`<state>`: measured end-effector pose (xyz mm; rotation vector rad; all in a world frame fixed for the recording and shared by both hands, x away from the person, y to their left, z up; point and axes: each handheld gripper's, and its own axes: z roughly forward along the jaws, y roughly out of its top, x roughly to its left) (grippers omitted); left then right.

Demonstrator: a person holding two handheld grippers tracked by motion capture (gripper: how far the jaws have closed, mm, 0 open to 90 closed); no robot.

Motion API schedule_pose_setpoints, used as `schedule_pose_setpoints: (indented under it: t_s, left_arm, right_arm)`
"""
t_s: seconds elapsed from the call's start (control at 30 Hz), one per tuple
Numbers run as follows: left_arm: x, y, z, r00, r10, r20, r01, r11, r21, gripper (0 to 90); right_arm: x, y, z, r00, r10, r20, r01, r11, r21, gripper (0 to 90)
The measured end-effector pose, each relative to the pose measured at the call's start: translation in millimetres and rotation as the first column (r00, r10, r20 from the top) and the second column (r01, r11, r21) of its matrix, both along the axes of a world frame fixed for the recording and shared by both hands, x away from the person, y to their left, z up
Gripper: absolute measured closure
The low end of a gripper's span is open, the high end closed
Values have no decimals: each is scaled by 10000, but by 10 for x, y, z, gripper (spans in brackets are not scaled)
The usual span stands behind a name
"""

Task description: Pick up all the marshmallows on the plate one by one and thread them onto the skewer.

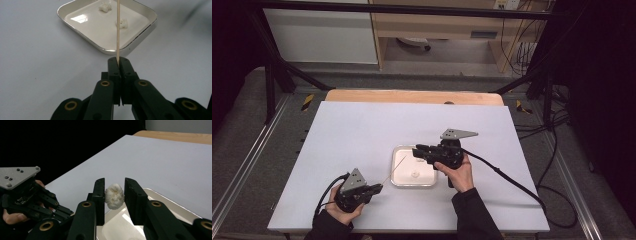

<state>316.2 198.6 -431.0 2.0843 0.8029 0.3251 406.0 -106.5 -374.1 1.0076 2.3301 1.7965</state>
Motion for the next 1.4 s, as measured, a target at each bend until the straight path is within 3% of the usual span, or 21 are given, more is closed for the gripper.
schedule_pose_setpoints:
  t_s: [0.53,1.4]
  left_arm:
    - [-3,1,9,10000,11,82,-11,10000,-45,885]
    - [-18,-5,8,9994,-149,311,153,9998,-140,886]
  right_arm:
    - [80,131,-101,9976,263,-633,-228,9982,557,718]
    - [96,200,-201,9901,780,-1169,-639,9906,1206,749]
